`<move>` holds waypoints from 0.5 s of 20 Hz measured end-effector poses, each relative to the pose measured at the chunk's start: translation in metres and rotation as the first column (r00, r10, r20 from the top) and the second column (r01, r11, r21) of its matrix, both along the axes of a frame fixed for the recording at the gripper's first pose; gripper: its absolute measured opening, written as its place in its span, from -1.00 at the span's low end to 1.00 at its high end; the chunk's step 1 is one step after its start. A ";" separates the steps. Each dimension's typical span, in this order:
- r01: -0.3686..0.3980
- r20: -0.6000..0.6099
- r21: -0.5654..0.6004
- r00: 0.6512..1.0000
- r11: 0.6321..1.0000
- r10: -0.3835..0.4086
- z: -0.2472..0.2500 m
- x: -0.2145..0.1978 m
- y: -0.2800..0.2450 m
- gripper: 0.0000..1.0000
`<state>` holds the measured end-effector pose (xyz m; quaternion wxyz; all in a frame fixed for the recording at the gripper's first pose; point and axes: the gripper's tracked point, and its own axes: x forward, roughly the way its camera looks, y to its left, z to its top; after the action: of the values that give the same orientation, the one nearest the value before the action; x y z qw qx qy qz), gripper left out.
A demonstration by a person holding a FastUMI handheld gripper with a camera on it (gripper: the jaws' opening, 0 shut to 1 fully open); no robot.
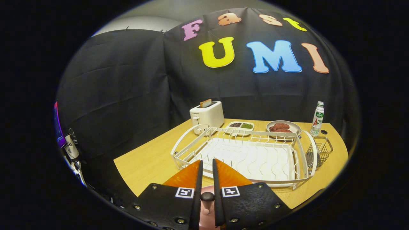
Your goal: Take the plate from the dish rack, then take the spoon from the basket and place it into the plate.
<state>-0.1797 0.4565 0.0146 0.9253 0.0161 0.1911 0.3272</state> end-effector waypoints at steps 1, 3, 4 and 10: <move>0.007 0.009 0.001 1.000 1.000 -0.007 0.003 0.002 -0.002 -0.66; 0.009 0.016 0.004 1.000 1.000 -0.009 0.007 0.005 -0.003 -0.66; 0.009 0.014 0.006 1.000 1.000 -0.009 0.008 0.006 -0.003 -0.66; 0.024 0.029 0.025 0.999 0.999 -0.025 0.020 0.009 -0.012 -0.66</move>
<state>-0.1708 0.4446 0.0350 0.9317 0.0249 0.1731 0.3184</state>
